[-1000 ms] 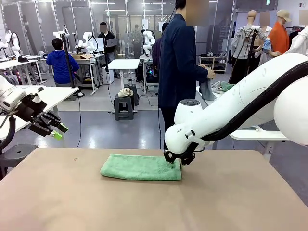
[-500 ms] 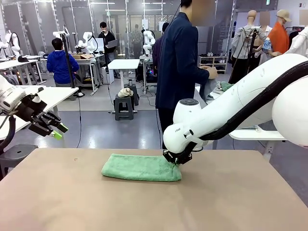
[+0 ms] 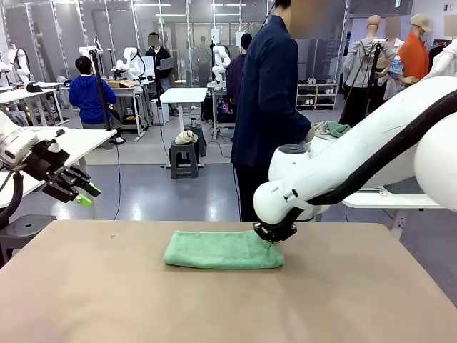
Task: Fold the towels and place them in the basket.
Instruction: When a person lays out a Towel with hook on the table, fold it in half twice.
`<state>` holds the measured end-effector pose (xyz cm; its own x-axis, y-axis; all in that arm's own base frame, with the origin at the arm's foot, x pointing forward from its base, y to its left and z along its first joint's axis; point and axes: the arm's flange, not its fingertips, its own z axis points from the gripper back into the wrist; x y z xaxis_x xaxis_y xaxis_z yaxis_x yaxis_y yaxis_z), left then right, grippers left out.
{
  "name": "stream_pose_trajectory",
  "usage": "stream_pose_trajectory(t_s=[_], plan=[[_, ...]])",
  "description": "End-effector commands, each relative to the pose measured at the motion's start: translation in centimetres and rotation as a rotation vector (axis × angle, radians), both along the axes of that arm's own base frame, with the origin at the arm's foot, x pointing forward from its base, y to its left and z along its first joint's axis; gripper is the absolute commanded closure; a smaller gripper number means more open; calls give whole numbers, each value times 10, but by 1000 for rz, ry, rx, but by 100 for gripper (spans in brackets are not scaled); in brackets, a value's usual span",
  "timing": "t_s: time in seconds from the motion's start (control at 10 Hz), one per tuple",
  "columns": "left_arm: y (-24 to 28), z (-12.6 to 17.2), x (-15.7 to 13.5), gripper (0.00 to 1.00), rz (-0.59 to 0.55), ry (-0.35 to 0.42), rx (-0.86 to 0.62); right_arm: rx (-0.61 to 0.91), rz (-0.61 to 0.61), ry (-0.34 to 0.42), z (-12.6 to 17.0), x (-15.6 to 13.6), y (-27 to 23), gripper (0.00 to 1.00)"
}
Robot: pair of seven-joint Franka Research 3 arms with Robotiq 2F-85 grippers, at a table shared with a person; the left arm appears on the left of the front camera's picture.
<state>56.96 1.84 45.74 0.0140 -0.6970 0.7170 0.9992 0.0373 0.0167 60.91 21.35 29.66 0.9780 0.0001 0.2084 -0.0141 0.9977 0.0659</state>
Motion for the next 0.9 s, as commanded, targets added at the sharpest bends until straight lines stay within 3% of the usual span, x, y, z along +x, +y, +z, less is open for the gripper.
stream_pose_trajectory(t_s=[0.0,0.3,0.8], plan=[[0,2,-1,36,4,-5,8,-44,50,-20,11,-11,-29,100],[0,2,-1,36,4,-5,8,-60,93,-27,22,-9,-25,100],[0,2,-1,36,4,-5,8,-202,149,-62,105,1,60,100]])
